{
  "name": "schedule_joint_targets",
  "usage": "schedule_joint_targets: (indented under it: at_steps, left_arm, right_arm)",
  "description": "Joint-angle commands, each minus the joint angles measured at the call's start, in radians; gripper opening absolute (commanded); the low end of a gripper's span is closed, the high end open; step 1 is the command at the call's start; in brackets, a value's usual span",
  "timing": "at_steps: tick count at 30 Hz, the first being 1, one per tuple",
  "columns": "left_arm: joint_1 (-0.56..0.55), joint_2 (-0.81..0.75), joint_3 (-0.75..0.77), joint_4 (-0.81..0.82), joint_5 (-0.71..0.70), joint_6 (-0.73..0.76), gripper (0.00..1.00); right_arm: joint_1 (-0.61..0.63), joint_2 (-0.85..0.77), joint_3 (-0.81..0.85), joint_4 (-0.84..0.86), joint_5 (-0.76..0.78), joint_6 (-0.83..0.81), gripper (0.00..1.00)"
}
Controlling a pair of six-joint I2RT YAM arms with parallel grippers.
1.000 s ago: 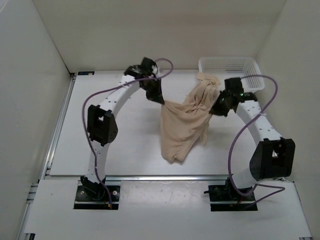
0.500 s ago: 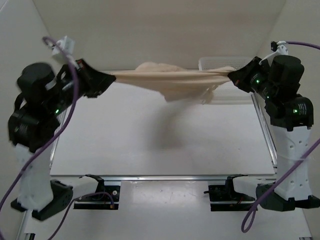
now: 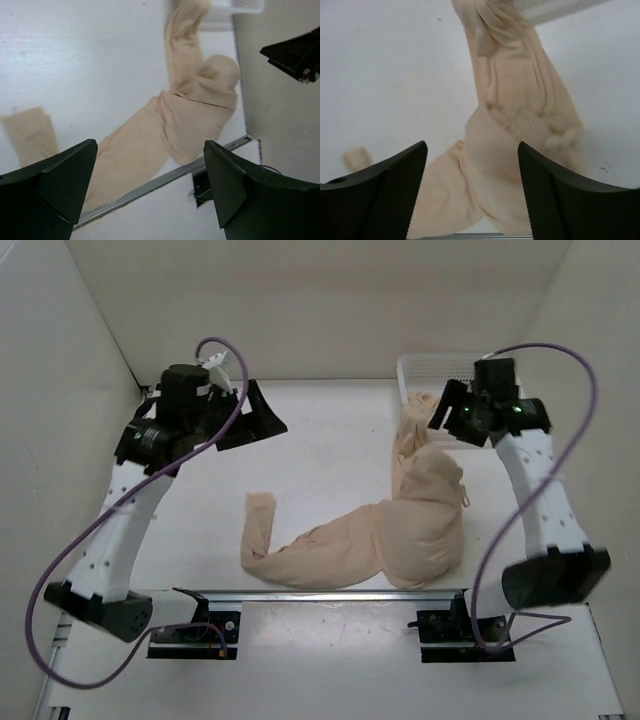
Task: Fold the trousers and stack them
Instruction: Flatten the trousers out
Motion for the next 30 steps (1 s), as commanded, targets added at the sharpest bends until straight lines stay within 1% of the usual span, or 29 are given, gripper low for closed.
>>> schedule_joint_targets:
  at_steps: [1,2,3,4,5,6,7,8,9,10,11,12,13,14,15,16,17,19,20,23,25,26,28,29,30]
  left_arm:
    - [-0.005,0.04,-0.006,0.026,-0.028,0.051,1.0]
    - [-0.005,0.06,-0.026,0.026,-0.04,0.051,0.97]
    - [-0.005,0.08,-0.047,0.014,-0.04,0.051,0.75]
    - [-0.005,0.114,-0.064,0.0,-0.04,0.051,0.64]
    - [-0.005,0.123,-0.09,0.0,-0.04,0.051,0.53]
    - [-0.005,0.123,-0.126,0.0,-0.031,0.021,0.44]
    - [-0.015,0.123,-0.215,0.0,-0.042,0.005,0.36]
    - [-0.015,0.1,-0.268,0.016,-0.042,-0.009,0.36]
    - [-0.033,0.083,-0.323,0.029,-0.052,-0.023,0.38]
    - [-0.053,0.068,-0.435,0.042,-0.053,-0.056,0.44]
    - [-0.067,0.041,-0.484,0.054,-0.053,-0.075,0.72]
    - [-0.086,0.04,-0.529,0.068,-0.043,-0.093,0.85]
    - [-0.137,0.031,-0.596,0.092,-0.043,-0.125,0.94]
    - [-0.17,0.042,-0.618,0.092,-0.043,-0.142,1.0]
    - [-0.204,0.052,-0.632,0.101,-0.052,-0.159,1.0]
    - [-0.268,0.066,-0.641,0.102,-0.062,-0.19,1.0]
    - [-0.297,0.094,-0.641,0.102,-0.062,-0.202,1.0]
    - [-0.369,0.121,-0.632,0.102,-0.106,-0.214,1.0]
    - [-0.385,0.138,-0.632,0.102,-0.121,-0.214,1.0]
    - [-0.409,0.223,-0.658,0.102,-0.17,-0.214,1.0]
    - [-0.419,0.287,-0.667,0.112,-0.171,-0.205,0.98]
    - [-0.434,0.304,-0.683,0.123,-0.171,-0.205,0.96]
    - [-0.443,0.344,-0.695,0.167,-0.152,-0.205,0.92]
    - [-0.452,0.356,-0.704,0.168,-0.14,-0.214,0.88]
    - [-0.462,0.365,-0.695,0.178,-0.14,-0.214,0.78]
  right_arm:
    - [-0.007,0.074,-0.07,0.013,0.028,-0.014,0.8]
    - [-0.007,0.028,-0.128,0.045,0.028,0.006,0.87]
    - [-0.007,0.004,-0.154,0.045,0.019,0.017,0.87]
    - [-0.007,-0.02,-0.177,0.045,0.031,0.026,0.85]
    - [-0.007,-0.062,-0.229,0.045,0.031,0.026,0.71]
    - [-0.007,-0.084,-0.257,0.032,0.045,0.035,0.59]
    - [-0.016,-0.105,-0.29,0.02,0.045,0.05,0.43]
    - [-0.016,-0.153,-0.374,0.009,0.045,0.05,0.18]
    - [-0.016,-0.179,-0.424,0.009,0.031,0.061,0.11]
    - [-0.016,-0.204,-0.477,0.009,0.031,0.079,0.09]
    - [-0.016,-0.246,-0.531,0.009,0.007,0.08,0.09]
    - [-0.016,-0.262,-0.627,0.009,-0.012,0.092,0.34]
    - [-0.016,-0.271,-0.669,0.018,-0.052,0.106,0.56]
    - [-0.016,-0.283,-0.738,0.038,-0.07,0.106,0.8]
    - [-0.016,-0.284,-0.763,0.05,-0.086,0.135,0.89]
    - [-0.016,-0.284,-0.781,0.061,-0.095,0.144,0.95]
    - [-0.016,-0.284,-0.792,0.071,-0.106,0.144,0.99]
    - [-0.056,-0.235,-0.792,0.111,-0.141,0.155,0.99]
    - [-0.069,-0.216,-0.792,0.127,-0.155,0.155,0.99]
    - [-0.097,-0.124,-0.78,0.19,-0.152,0.155,0.99]
    - [-0.123,-0.055,-0.74,0.21,-0.118,0.146,0.95]
    - [-0.138,-0.034,-0.73,0.21,-0.086,0.146,0.93]
    - [-0.152,0.018,-0.72,0.22,-0.075,0.176,0.86]
    - [-0.152,0.032,-0.72,0.233,-0.075,0.185,0.85]
    - [-0.165,0.054,-0.72,0.233,-0.075,0.196,0.83]
